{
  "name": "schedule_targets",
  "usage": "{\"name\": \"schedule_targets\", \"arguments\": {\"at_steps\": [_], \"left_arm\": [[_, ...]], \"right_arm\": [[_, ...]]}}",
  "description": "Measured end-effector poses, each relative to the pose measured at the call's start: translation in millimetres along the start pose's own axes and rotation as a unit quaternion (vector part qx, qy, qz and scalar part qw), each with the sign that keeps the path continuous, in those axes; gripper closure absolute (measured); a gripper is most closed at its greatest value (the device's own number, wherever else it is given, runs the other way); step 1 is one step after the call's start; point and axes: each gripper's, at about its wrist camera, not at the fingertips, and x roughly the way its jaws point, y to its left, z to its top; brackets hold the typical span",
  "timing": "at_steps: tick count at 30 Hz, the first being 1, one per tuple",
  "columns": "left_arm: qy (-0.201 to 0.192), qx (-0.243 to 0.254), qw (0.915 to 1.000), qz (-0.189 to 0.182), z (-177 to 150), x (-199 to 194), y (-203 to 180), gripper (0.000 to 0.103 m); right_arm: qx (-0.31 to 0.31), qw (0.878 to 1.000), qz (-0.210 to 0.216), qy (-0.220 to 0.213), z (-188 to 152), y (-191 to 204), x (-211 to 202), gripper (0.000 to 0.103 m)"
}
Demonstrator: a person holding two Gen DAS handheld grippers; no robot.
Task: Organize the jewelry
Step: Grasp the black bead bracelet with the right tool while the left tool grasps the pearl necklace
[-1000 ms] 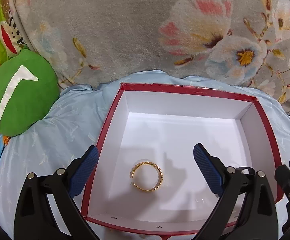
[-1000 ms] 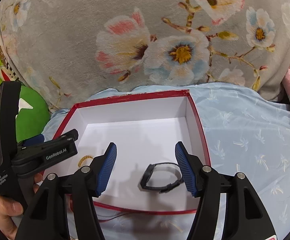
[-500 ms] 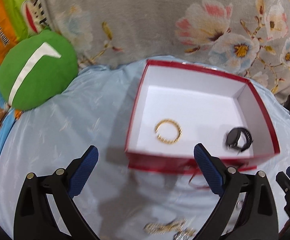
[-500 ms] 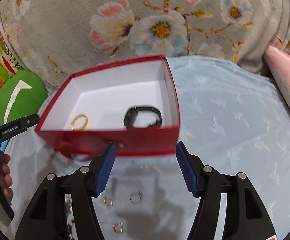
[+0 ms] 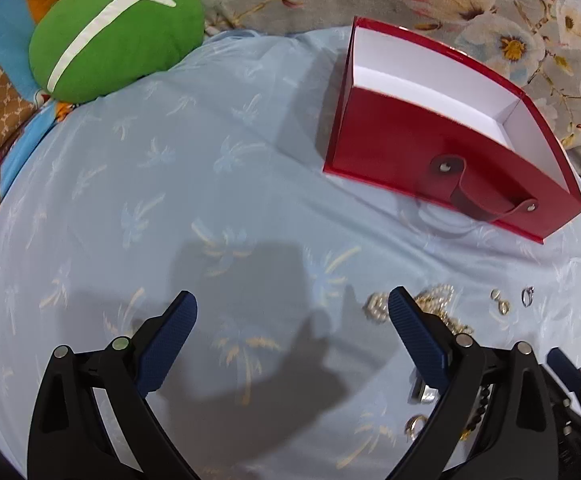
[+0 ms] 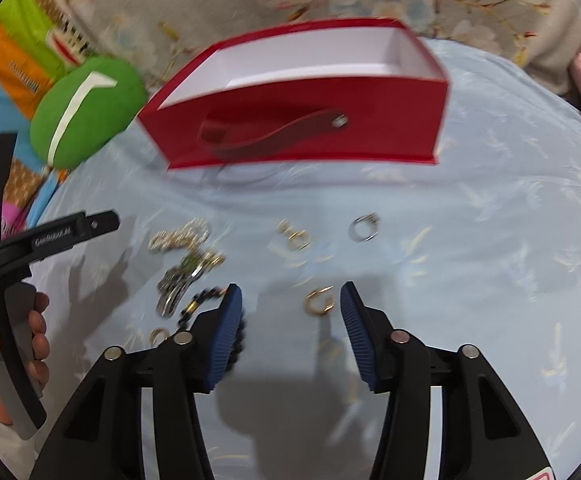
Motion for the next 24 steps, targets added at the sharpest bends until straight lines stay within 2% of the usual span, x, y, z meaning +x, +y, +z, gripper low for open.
{"name": "schedule_targets", "arguments": {"at_steps": [8, 11, 13, 14, 15, 19, 24], "left_arm": [[0.011, 0.007, 0.9999, 0.001, -15, -1, 0, 0.009], [0.014, 0.008, 0.9999, -0.004, -16, 2, -3, 0.009], [0.017, 0.01, 0.9998, -0.009, -16, 3, -6, 0.009], [0.017, 0.011, 0.9997, -0.012, -16, 4, -8, 0.009], [0.018, 0.013, 0.9997, -0.014, -16, 5, -11, 0.009], [0.026, 0.027, 0.9991, -0.022, -16, 12, -25, 0.009], [0.037, 0.044, 0.998, -0.029, -15, 25, -42, 0.009]], "right_arm": [[-0.035, 0.999, -0.003, 0.04, -14, 27, 30, 0.07], [-0.051, 0.998, -0.016, 0.034, -16, 33, 31, 0.072], [-0.062, 0.997, -0.024, 0.032, -16, 35, 32, 0.081], [-0.074, 0.996, -0.032, 0.028, -17, 37, 32, 0.092], [-0.078, 0.996, -0.027, 0.027, -17, 37, 32, 0.096], [-0.078, 0.996, -0.029, 0.028, -20, 34, 28, 0.096], [-0.045, 0.998, -0.023, 0.029, -21, 17, 16, 0.096]]}}
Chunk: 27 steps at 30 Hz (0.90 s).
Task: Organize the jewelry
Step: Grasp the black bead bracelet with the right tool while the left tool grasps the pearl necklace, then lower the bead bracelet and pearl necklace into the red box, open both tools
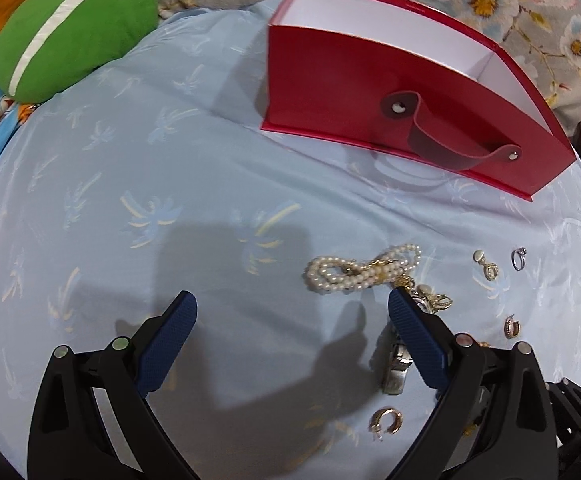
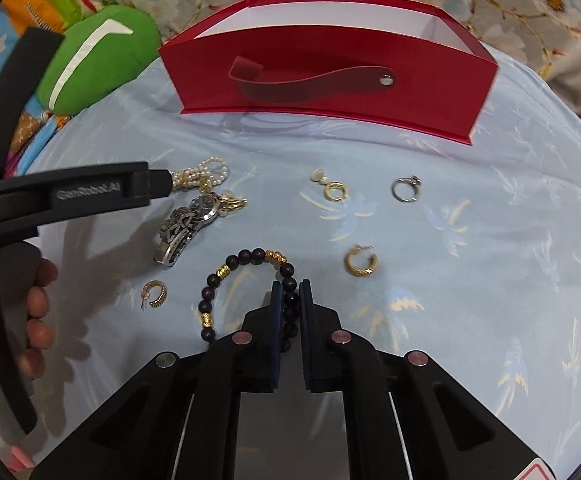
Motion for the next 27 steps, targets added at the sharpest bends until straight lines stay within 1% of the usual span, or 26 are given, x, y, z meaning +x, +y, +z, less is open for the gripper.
{"name": "schedule_targets", "arguments": {"at_steps": [6, 10, 13, 15, 17, 18, 24, 25, 27], "left_arm": [[0.008, -0.007, 0.9997, -0.023, 6, 10, -13, 0.009], [0.007, -0.003, 0.9998, -0.021, 12, 17, -21, 0.009], [0.001, 0.001, 1.0, -0.01, 15, 21, -25, 0.011], [-0.005, 0.012, 0.9999, 0.0, 15, 21, -27, 0.018], [-0.011, 0.03, 0.9995, 0.002, 15, 18, -32, 0.038], [-0.012, 0.035, 0.9993, 0.001, 14, 17, -34, 0.042], [-0.005, 0.024, 0.9993, -0.029, 13, 10, -28, 0.048], [-0.006, 0.021, 0.9991, -0.035, 13, 8, -26, 0.05], [-0.016, 0.016, 0.9989, -0.041, 14, -2, -22, 0.052]], "right_arm": [[0.016, 1.0, 0.001, -0.014, 4, -11, -16, 0.096], [0.022, 1.0, 0.006, -0.017, 7, -13, -17, 0.096], [0.026, 1.0, 0.01, -0.015, 7, -14, -17, 0.096], [0.029, 0.999, 0.011, -0.013, 7, -14, -17, 0.096], [0.032, 0.999, 0.011, -0.011, 8, -15, -16, 0.096], [0.033, 0.999, 0.011, -0.011, 7, -16, -15, 0.096], [0.036, 0.999, 0.015, -0.011, 8, -15, -15, 0.096], [0.036, 0.999, 0.015, -0.012, 9, -15, -15, 0.096], [0.038, 0.999, 0.017, -0.015, 9, -15, -18, 0.096]]}}
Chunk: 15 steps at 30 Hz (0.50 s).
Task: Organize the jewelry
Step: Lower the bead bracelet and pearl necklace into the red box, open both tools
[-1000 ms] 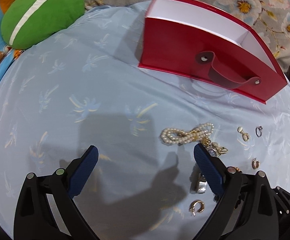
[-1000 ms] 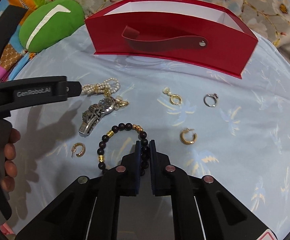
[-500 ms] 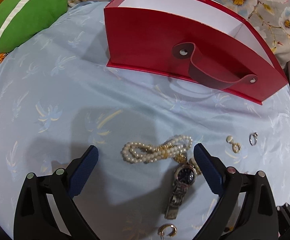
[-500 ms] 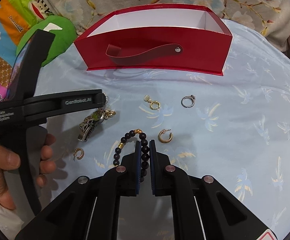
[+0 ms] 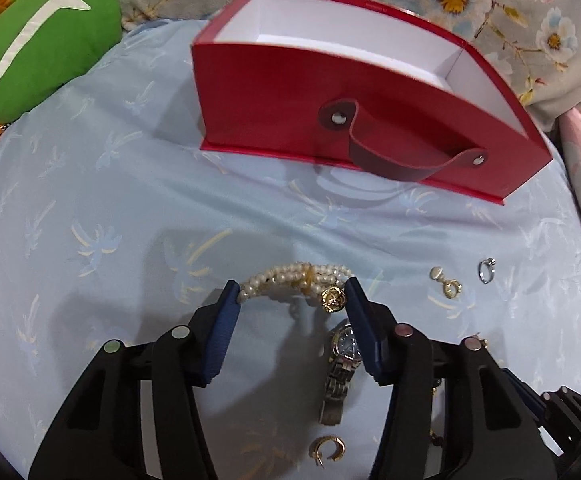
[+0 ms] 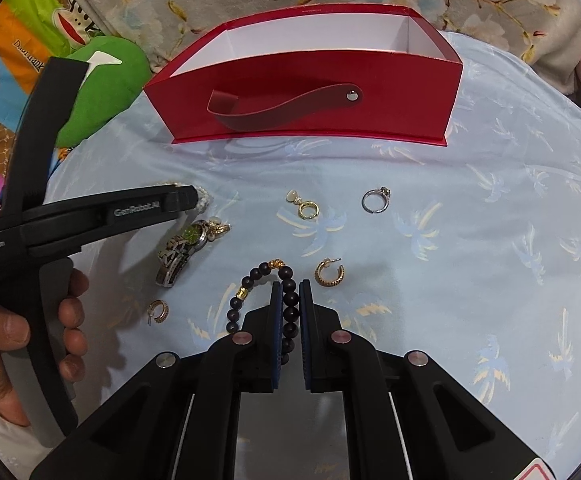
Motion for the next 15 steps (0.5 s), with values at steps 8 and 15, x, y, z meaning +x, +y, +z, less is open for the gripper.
{"name": "schedule_targets", "arguments": {"at_steps": [8, 15], "left_arm": [[-0.047, -0.014, 0.9986, -0.017, 6, -52, 6, 0.052], [-0.087, -0.014, 0.9959, -0.022, 21, -90, 9, 0.052]], "right_arm": [[0.001, 0.999, 0.01, -0.037, 13, 3, -26, 0.096], [-0.004, 0.997, 0.02, -0.081, 32, 7, -56, 0.096]]}}
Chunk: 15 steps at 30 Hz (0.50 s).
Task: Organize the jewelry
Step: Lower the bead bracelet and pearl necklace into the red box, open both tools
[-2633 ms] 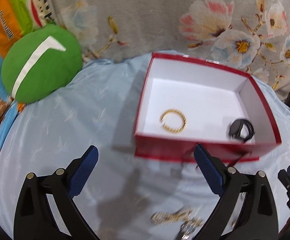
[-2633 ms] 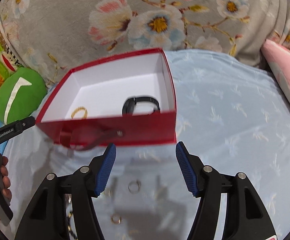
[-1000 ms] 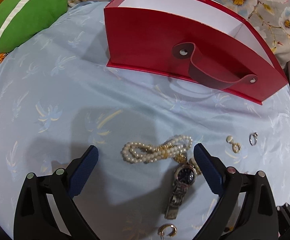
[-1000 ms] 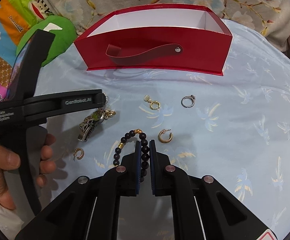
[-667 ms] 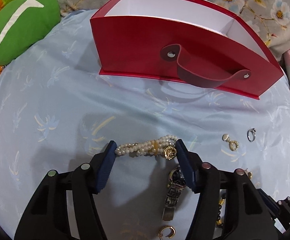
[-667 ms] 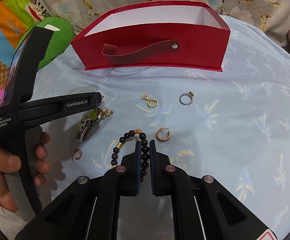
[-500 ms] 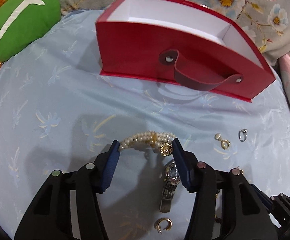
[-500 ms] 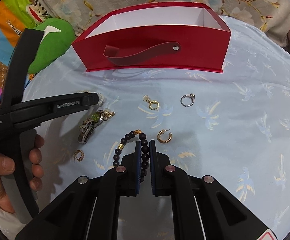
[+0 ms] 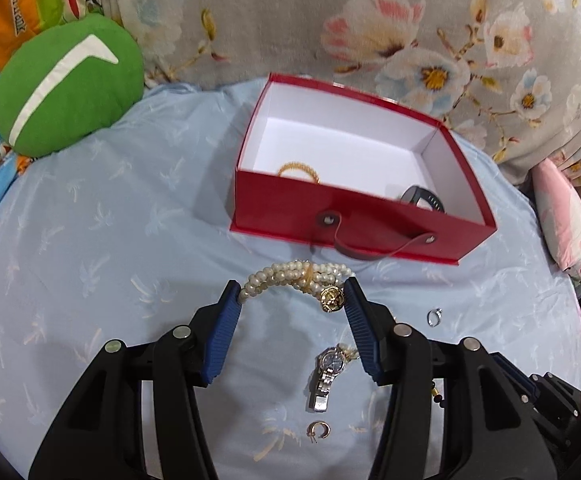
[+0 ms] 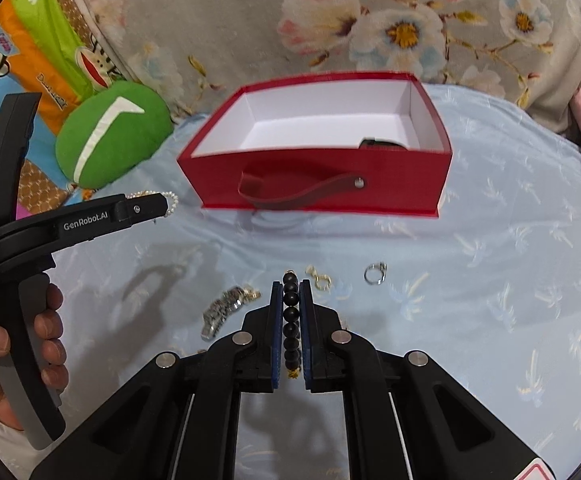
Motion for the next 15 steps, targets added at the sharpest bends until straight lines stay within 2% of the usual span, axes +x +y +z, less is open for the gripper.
{"name": "schedule_targets", "arguments": {"at_steps": [15], "left_arm": [[-0.082, 0.038, 0.9959, 0.005, 67, -34, -21, 0.052]], "right_arm": [[-0.016, 0.994, -0.008, -0.107, 92, -14, -35, 0.096]]}}
